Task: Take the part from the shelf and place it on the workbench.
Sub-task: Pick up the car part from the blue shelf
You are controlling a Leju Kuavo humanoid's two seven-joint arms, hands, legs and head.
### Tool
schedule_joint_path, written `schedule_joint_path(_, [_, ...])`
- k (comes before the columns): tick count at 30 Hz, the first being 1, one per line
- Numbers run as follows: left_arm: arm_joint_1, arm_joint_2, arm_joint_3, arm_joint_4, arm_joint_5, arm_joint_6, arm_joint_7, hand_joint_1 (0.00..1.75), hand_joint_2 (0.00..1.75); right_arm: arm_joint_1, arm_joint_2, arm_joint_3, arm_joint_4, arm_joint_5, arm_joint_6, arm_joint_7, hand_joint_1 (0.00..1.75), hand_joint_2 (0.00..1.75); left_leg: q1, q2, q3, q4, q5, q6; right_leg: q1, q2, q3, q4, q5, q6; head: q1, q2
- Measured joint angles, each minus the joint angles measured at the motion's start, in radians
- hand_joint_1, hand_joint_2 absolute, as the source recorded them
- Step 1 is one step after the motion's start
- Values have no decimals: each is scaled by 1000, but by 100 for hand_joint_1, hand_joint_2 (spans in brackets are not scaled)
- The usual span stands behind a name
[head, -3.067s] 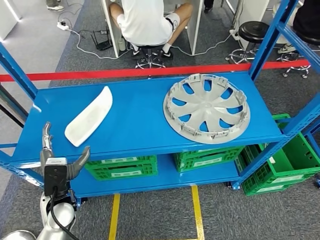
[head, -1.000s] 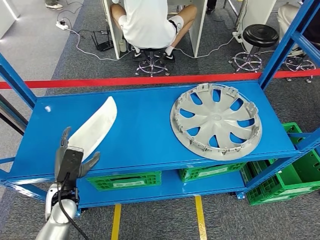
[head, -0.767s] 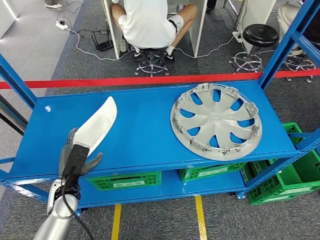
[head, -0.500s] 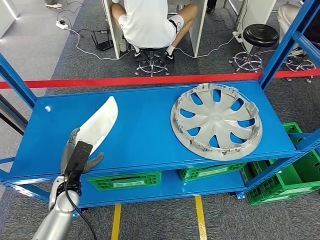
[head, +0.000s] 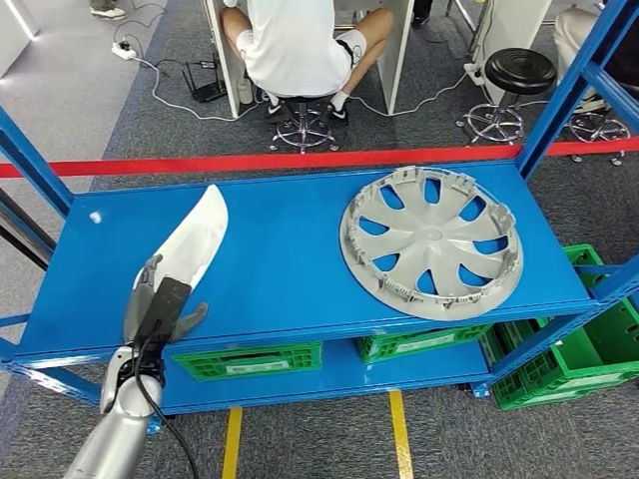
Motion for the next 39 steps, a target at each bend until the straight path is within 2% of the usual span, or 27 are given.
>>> schedule_joint_path(9, [-44, 1, 0, 34, -58, -33, 2, 0, 175, -1, -1, 4, 0, -10, 4, 1, 0, 175, 0, 0, 0, 0, 0, 0, 0, 0, 0, 0, 0, 0, 0, 0])
schedule_joint_path(10, [-47, 1, 0, 37, -62, -35, 2, 7, 175, -1, -1, 5, 0, -11, 4, 1, 0, 175, 0, 0, 0, 0, 0, 0, 0, 0, 0, 0, 0, 0, 0, 0])
schedule_joint_path(11, [-50, 1, -1, 39, -66, -37, 2, 31, 175, -1, -1, 6, 0, -12, 4, 1, 0, 175, 0, 0, 0, 0, 0, 0, 0, 0, 0, 0, 0, 0, 0, 0])
schedule_joint_path(14, [-54, 1, -4, 44, -74, -42, 2, 151, 175, -1, -1, 6, 0, -13, 4, 1, 0, 175, 0, 0, 0, 0, 0, 0, 0, 0, 0, 0, 0, 0, 0, 0])
schedule_joint_path(15, [-55, 1, -5, 45, -76, -42, 2, 171, 175, -1, -1, 7, 0, -14, 4, 1, 0, 175, 0, 0, 0, 0, 0, 0, 0, 0, 0, 0, 0, 0, 0, 0])
schedule_joint_path(16, [-56, 1, -5, 46, -78, -42, 2, 175, 175, -1, -1, 7, 0, -14, 4, 1, 0, 175, 0, 0, 0, 0, 0, 0, 0, 0, 0, 0, 0, 0, 0, 0])
schedule_joint_path(39, [-81, 2, -19, 50, -101, -68, 31, 175, 175, -2, -1, 21, 0, -30, 3, 1, 0, 175, 0, 0, 1, 0, 0, 0, 0, 0, 1, 0, 0, 0, 0, 0])
